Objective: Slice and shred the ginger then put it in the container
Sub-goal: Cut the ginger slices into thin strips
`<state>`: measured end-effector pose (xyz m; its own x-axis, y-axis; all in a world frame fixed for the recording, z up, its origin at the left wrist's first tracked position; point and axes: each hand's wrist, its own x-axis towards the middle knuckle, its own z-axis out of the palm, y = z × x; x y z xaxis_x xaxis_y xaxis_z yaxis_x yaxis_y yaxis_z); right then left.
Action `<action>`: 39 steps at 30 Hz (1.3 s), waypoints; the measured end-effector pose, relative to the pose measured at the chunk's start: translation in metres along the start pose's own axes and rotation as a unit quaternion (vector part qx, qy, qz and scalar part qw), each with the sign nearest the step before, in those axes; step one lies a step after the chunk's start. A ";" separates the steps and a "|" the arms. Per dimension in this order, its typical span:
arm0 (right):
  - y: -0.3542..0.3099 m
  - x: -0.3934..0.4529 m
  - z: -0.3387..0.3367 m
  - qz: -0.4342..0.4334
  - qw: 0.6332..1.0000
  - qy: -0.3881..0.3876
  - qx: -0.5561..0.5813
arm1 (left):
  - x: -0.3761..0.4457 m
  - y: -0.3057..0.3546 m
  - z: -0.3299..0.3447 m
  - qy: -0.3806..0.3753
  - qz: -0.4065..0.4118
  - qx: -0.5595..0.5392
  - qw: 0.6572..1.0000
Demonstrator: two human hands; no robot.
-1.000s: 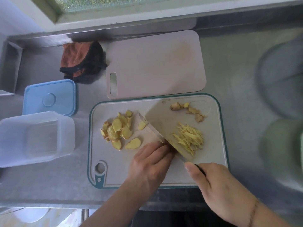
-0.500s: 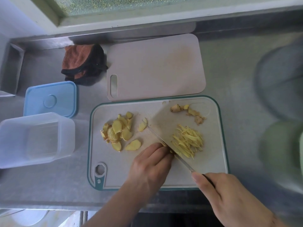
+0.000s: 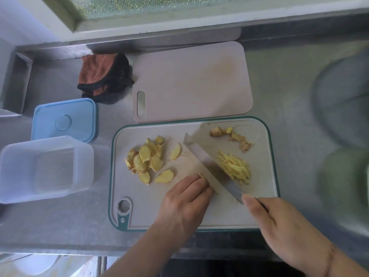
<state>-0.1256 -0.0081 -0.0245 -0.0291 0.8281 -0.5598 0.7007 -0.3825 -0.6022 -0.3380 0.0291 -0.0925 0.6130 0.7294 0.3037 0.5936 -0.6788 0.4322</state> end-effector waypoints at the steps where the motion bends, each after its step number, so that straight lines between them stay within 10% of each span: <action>1: 0.000 0.000 -0.002 0.001 1.000 0.008 0.002 | -0.001 0.000 0.000 -0.001 -0.001 0.000 1.000; 39: -0.015 -0.015 0.007 -0.007 0.999 -0.036 0.020 | 0.000 0.001 -0.003 0.017 0.000 -0.017 1.000</action>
<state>-0.1404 -0.0181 -0.0110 -0.0910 0.8022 -0.5901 0.6716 -0.3881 -0.6312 -0.3394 0.0288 -0.0899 0.5949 0.7317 0.3327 0.5749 -0.6766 0.4601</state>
